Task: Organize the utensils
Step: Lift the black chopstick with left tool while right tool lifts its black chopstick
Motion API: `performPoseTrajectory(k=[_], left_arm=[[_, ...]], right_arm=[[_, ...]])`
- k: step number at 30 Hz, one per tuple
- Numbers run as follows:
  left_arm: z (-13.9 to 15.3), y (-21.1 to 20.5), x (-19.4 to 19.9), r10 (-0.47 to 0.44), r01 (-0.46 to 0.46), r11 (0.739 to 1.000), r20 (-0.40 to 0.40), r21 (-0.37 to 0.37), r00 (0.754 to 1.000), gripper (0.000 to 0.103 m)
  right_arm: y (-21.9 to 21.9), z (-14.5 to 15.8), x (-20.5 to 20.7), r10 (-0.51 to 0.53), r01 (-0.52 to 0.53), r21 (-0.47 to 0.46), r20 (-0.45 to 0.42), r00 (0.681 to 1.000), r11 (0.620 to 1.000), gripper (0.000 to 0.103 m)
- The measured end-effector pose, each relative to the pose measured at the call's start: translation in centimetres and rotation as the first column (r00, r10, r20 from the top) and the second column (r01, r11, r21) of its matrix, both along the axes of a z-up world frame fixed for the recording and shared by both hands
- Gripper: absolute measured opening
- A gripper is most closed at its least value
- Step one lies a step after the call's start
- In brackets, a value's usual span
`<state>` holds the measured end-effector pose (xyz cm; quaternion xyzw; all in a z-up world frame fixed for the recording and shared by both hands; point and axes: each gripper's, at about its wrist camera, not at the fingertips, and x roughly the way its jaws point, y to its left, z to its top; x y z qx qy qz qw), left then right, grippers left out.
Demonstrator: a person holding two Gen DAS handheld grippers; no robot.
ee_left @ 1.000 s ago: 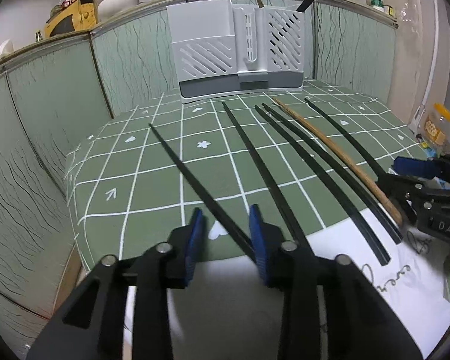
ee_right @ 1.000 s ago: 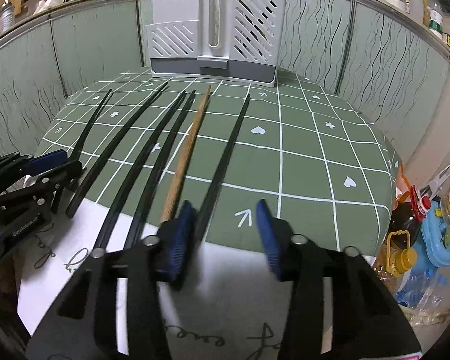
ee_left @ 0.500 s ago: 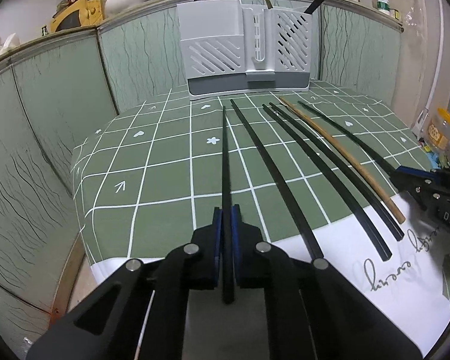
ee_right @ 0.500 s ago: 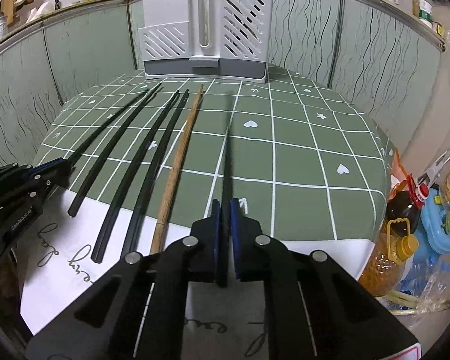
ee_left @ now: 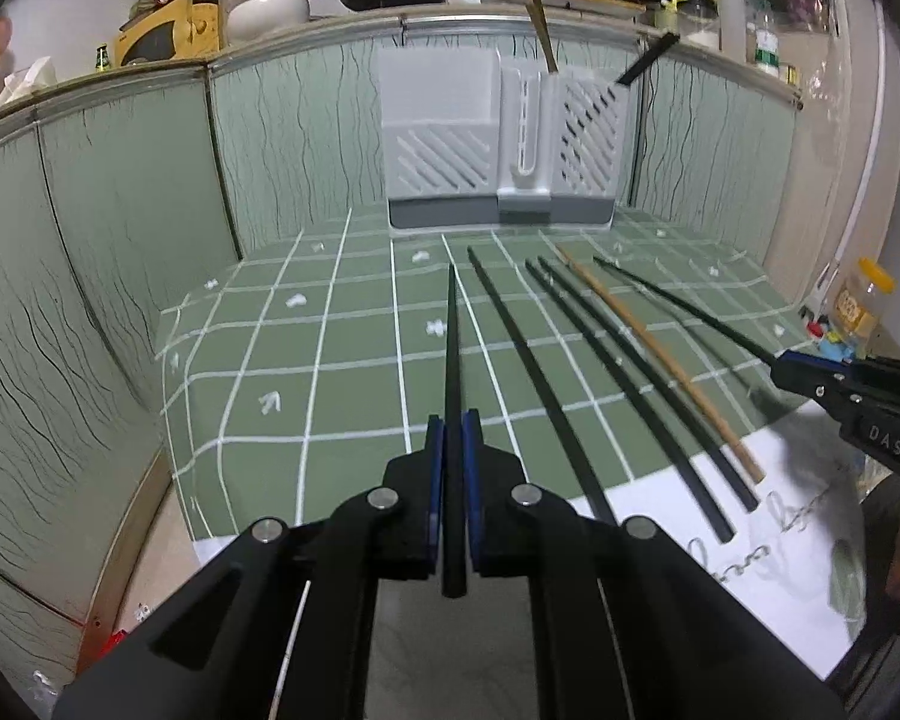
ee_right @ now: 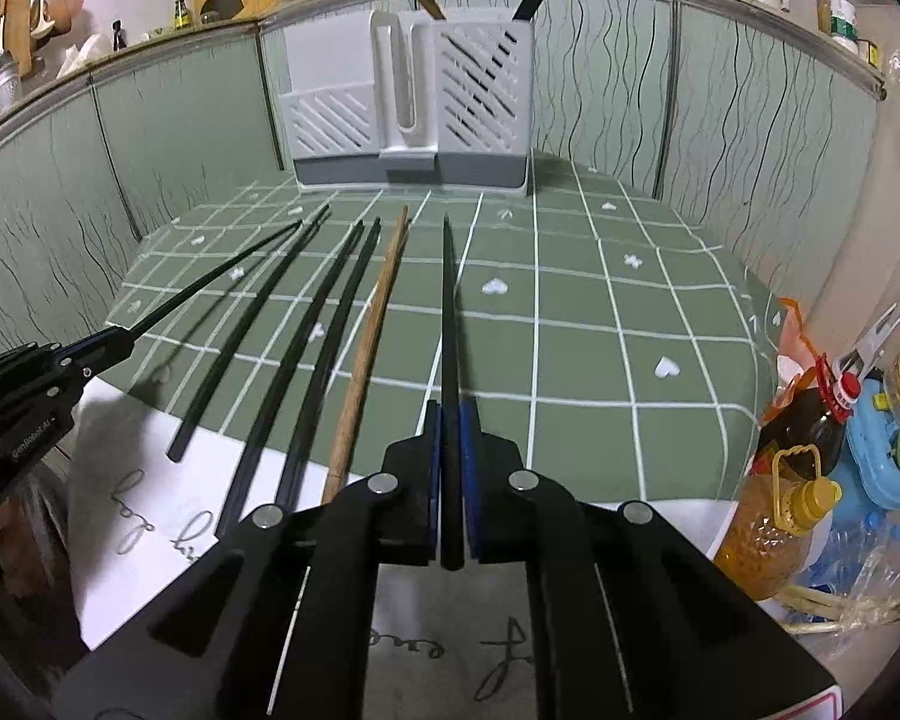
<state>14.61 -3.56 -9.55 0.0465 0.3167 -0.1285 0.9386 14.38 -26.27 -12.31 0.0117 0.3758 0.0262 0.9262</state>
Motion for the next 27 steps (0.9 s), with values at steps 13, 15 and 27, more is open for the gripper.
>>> performPoseTrajectory(k=[13, 15, 27], left_arm=[[5.5, 1.0, -0.7, -0.008, 0.012, 0.999, 0.102, -0.043, 0.995, 0.006], [6.5, 1.0, -0.8, -0.011, 0.016, 0.999, 0.122, -0.045, 0.992, 0.006], [10.3, 1.1, -0.6, -0.018, 0.03, 0.998, 0.187, -0.063, 0.982, 0.006]], right_arm=[[-1.3, 5.9, -0.7, -0.006, 0.0, 0.046, 0.119, 0.993, 0.999, 0.006], [-1.4, 6.9, -0.6, -0.003, -0.004, 0.053, 0.134, 0.991, 0.999, 0.006], [-1.4, 10.5, -0.5, 0.002, -0.015, 0.061, 0.202, 0.979, 0.998, 0.006]])
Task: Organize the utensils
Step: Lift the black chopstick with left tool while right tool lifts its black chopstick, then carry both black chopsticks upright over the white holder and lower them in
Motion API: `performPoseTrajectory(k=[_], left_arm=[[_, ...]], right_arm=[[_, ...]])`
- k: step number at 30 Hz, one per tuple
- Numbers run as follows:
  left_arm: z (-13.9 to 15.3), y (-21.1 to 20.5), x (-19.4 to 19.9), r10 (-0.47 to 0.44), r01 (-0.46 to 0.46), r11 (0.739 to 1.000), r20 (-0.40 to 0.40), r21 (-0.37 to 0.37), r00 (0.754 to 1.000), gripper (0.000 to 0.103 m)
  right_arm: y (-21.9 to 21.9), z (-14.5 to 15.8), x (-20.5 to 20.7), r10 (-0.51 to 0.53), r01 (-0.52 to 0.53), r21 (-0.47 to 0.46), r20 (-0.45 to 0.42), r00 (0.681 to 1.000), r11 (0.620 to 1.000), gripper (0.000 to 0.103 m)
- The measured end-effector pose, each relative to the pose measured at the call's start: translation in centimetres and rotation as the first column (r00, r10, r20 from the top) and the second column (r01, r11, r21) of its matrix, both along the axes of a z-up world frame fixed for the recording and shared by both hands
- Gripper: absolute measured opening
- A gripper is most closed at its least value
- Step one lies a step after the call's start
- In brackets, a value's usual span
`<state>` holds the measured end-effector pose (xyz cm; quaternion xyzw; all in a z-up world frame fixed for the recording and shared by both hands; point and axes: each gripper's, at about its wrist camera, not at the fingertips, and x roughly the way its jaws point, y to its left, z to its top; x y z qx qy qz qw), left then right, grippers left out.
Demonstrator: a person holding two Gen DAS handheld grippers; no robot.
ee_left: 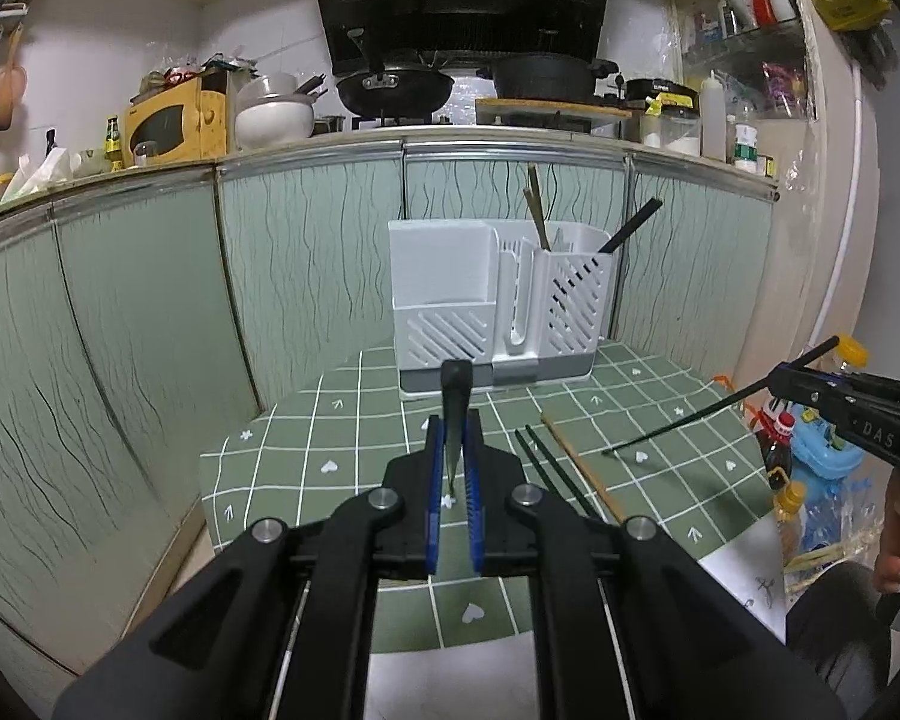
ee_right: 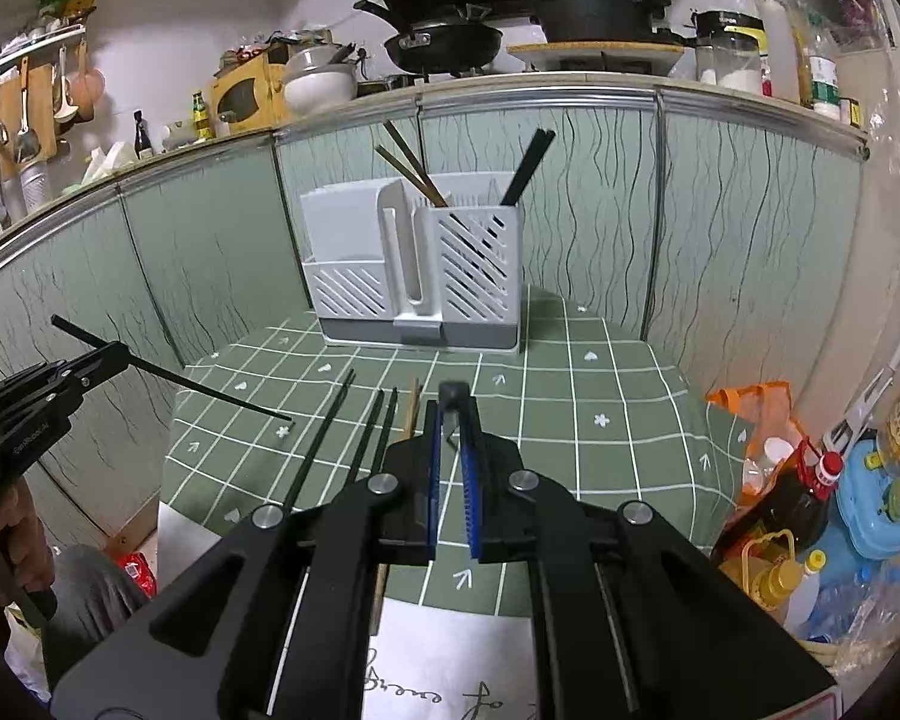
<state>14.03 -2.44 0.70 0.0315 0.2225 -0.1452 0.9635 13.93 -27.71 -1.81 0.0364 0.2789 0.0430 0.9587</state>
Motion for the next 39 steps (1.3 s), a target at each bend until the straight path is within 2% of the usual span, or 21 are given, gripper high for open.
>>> performPoseTrajectory(k=[10, 17, 24, 33, 39], left_arm=[[1.0, -0.1, 0.1, -0.017, 0.017, 1.0, 0.001, -0.008, 1.0, 0.006], [0.2, -0.1, 0.7, -0.028, 0.028, 1.0, -0.045, -0.003, 0.999, 0.006], [0.3, -0.1, 0.8, -0.021, 0.021, 1.0, -0.044, -0.014, 0.999, 0.006], [1.8, -0.8, 1.6, -0.038, 0.037, 0.999, -0.027, -0.014, 0.999, 0.006], [3.6, -1.6, 2.9, -0.074, 0.073, 0.996, -0.036, -0.043, 0.997, 0.006]], right_arm=[[0.2, 1.1, -0.1, 0.007, -0.007, 0.01, 0.019, 1.0, 1.0, 0.006], [0.2, 1.2, -0.1, 0.005, -0.006, 0.014, 0.019, 1.0, 1.0, 0.006], [0.2, 1.5, 0.1, 0.004, -0.004, 0.014, 0.025, 1.0, 1.0, 0.006], [-0.1, 2.6, 0.8, 0.006, -0.006, 0.008, 0.028, 1.0, 1.0, 0.006], [-0.5, 5.0, 1.8, 0.005, -0.004, -0.017, 0.036, 0.999, 1.0, 0.006]])
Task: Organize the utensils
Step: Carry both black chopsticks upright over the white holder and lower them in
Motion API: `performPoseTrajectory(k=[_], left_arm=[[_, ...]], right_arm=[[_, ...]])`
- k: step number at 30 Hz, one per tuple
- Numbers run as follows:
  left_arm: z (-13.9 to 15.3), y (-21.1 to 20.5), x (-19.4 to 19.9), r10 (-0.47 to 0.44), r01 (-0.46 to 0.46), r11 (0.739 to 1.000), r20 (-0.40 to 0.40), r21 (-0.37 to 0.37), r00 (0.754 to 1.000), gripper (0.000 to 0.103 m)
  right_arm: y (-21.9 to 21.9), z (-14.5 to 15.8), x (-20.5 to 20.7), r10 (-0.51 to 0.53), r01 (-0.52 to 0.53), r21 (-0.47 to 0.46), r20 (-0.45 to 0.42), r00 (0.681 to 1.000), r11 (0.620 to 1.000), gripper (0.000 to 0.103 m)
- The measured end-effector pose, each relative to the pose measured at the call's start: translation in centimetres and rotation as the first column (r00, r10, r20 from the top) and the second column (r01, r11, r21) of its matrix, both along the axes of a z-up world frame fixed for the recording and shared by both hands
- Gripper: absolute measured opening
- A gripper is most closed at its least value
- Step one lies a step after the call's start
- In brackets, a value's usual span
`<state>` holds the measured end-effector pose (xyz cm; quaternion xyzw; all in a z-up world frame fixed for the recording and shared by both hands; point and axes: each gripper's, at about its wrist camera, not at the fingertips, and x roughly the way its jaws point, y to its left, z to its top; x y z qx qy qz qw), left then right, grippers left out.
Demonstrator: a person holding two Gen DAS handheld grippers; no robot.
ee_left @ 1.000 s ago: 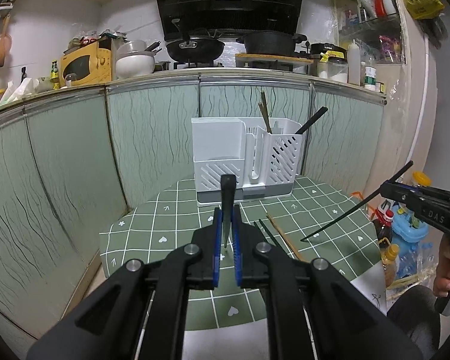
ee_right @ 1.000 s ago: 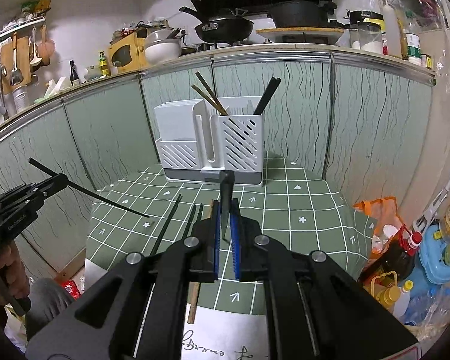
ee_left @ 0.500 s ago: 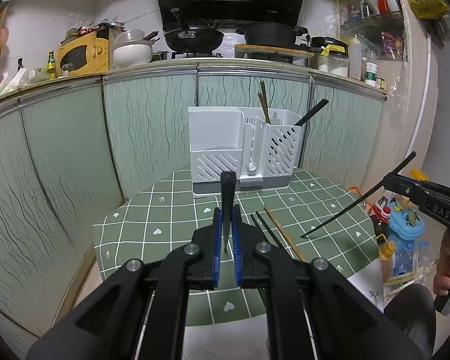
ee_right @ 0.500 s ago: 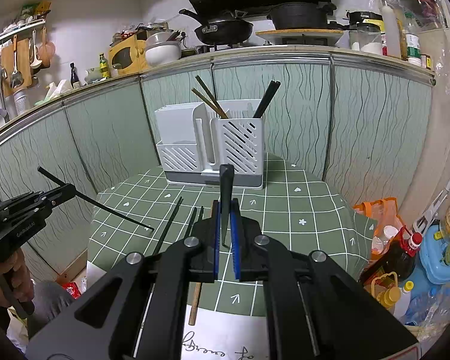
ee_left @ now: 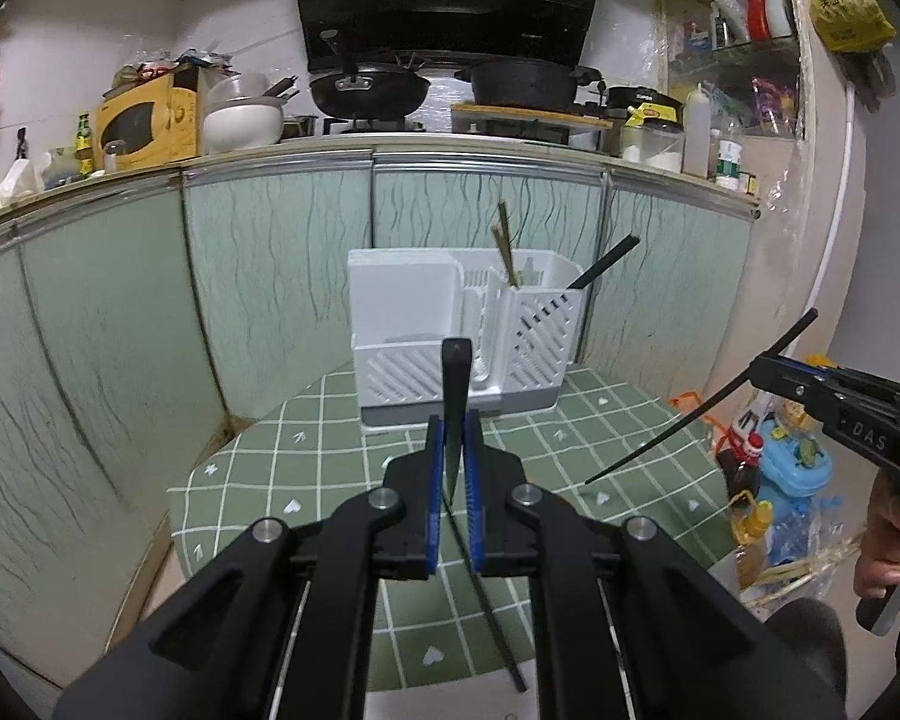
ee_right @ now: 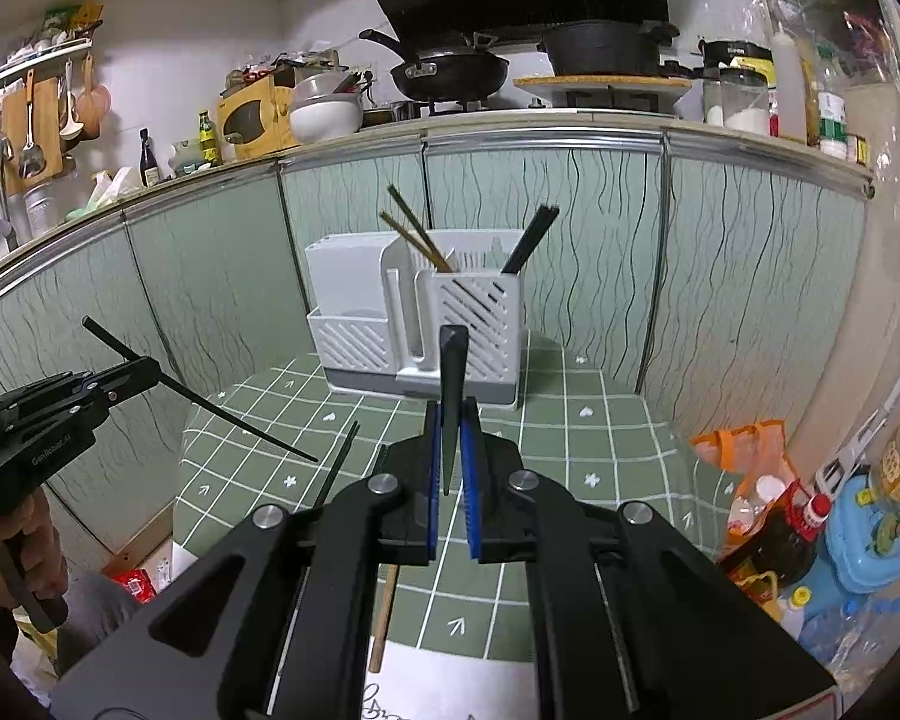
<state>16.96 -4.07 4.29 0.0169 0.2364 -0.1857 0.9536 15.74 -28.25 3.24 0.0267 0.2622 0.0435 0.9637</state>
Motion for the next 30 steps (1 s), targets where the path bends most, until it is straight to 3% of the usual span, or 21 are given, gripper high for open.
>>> performPoseTrajectory(k=[19, 30], left_arm=[[8.2, -4.5, 4.9, -0.079, 0.082, 0.995, 0.058, -0.049, 0.995, 0.006], [11.6, -7.6, 9.0, -0.104, 0.109, 0.992, 0.084, -0.065, 0.991, 0.006]], right_arm=[[-2.0, 9.4, 4.9, 0.01, -0.009, -0.016, 0.077, 0.997, 1.0, 0.006], [-2.7, 12.1, 9.4, 0.012, -0.011, -0.016, 0.105, 0.994, 1.0, 0.006]])
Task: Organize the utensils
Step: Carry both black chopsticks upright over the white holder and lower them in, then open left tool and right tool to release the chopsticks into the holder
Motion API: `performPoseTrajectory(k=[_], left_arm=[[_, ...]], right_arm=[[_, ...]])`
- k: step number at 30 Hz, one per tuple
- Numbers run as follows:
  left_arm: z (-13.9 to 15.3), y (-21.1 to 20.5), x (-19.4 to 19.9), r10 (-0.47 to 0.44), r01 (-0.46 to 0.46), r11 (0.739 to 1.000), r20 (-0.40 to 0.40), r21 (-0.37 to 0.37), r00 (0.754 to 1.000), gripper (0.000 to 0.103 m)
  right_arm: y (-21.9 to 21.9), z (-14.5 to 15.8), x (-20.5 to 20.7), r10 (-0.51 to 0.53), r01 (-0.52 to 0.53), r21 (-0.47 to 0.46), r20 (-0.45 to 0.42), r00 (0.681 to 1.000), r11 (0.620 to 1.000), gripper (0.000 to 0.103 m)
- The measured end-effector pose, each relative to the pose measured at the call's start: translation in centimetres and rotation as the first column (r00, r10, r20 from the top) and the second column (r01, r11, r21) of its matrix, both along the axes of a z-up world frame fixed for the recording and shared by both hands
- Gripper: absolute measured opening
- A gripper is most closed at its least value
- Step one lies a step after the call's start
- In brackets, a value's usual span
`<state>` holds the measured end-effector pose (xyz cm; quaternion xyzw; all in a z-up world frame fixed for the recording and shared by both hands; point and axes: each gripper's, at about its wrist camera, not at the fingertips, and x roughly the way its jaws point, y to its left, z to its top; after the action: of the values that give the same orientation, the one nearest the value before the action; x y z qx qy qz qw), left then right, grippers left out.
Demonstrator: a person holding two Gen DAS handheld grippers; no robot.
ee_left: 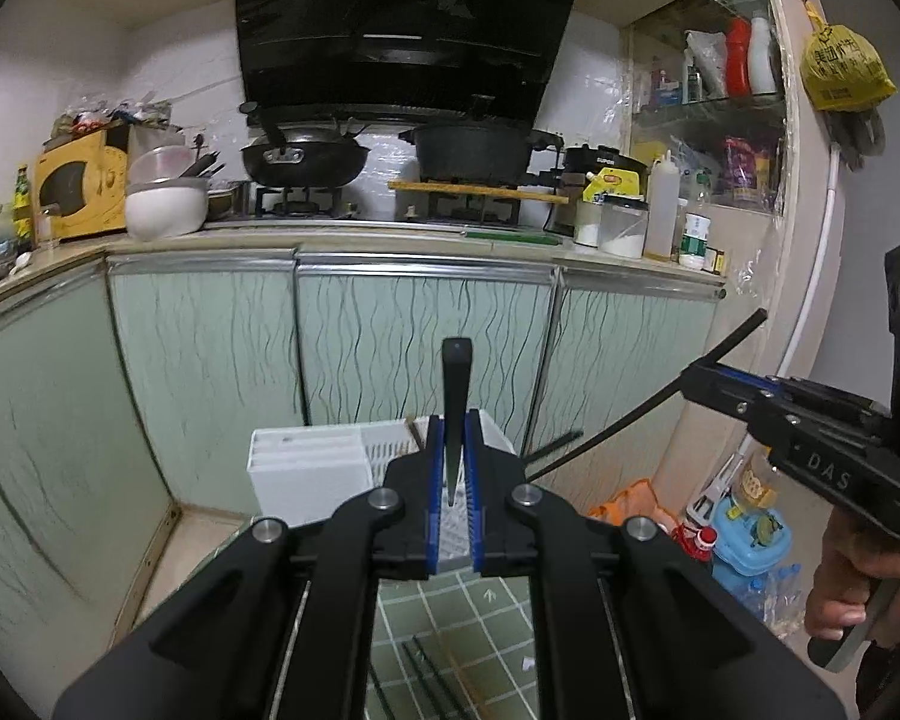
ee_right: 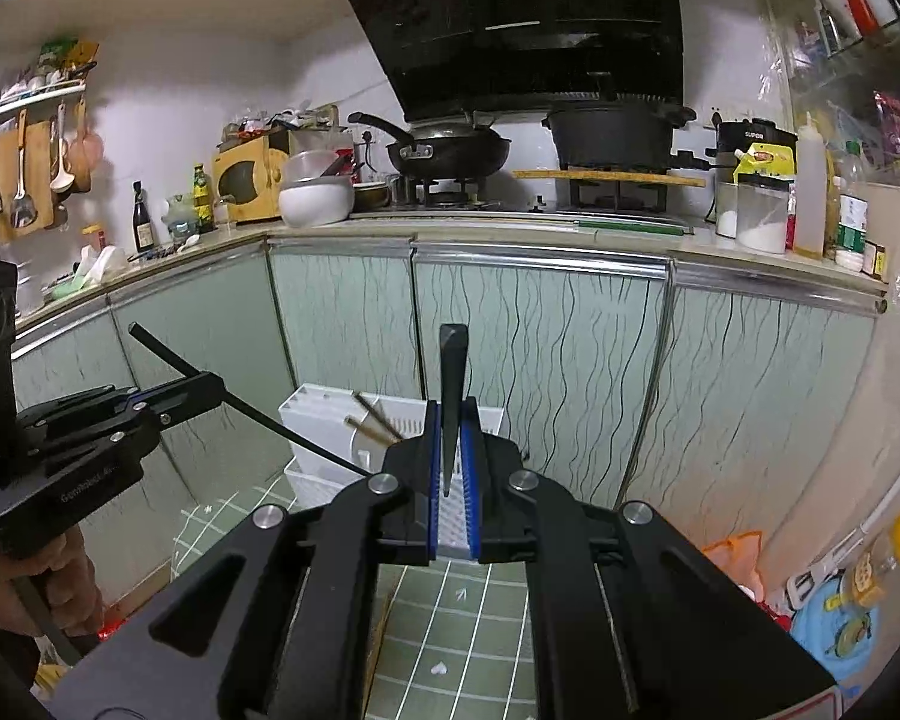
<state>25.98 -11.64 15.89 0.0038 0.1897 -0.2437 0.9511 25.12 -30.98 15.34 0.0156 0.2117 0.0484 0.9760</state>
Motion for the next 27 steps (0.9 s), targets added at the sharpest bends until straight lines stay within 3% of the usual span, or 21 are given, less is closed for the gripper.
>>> performPoseTrajectory(k=[8, 22, 24, 25, 26, 27], left_arm=[[0.3, -2.2, 3.7, -0.002, 0.002, 1.0, 0.007, 0.012, 1.0, 0.006], [-4.4, -4.5, 10.4, -0.042, 0.045, 0.999, -0.116, 0.016, 0.992, 0.007], [-4.9, -4.8, 10.9, -0.054, 0.057, 0.998, -0.126, 0.02, 0.991, 0.018], [-5.0, -4.6, 10.8, -0.042, 0.045, 0.999, -0.11, 0.02, 0.993, 0.049], [-4.9, -4.4, 10.7, -0.018, 0.02, 1.0, -0.093, 0.021, 0.995, 0.087], [-4.9, -4.1, 10.4, 0.019, -0.017, 1.0, -0.071, 0.022, 0.997, 0.096]], right_arm=[[-1.0, -0.3, 3.8, 0.003, -0.003, -0.01, -0.013, 1.0, 1.0, 0.006], [-2.4, -4.2, 9.9, 0.01, -0.007, 0.032, -0.094, 0.996, 0.999, 0.006], [-2.8, -4.6, 10.6, -0.002, 0.006, 0.035, -0.101, 0.995, 0.999, 0.008], [-3.0, -4.8, 10.6, -0.007, 0.011, 0.032, -0.102, 0.995, 0.999, 0.027], [-3.2, -4.8, 10.4, -0.009, 0.013, 0.038, -0.092, 0.996, 0.999, 0.053], [-3.3, -4.7, 10.1, -0.016, 0.019, 0.036, -0.081, 0.997, 0.999, 0.063]])
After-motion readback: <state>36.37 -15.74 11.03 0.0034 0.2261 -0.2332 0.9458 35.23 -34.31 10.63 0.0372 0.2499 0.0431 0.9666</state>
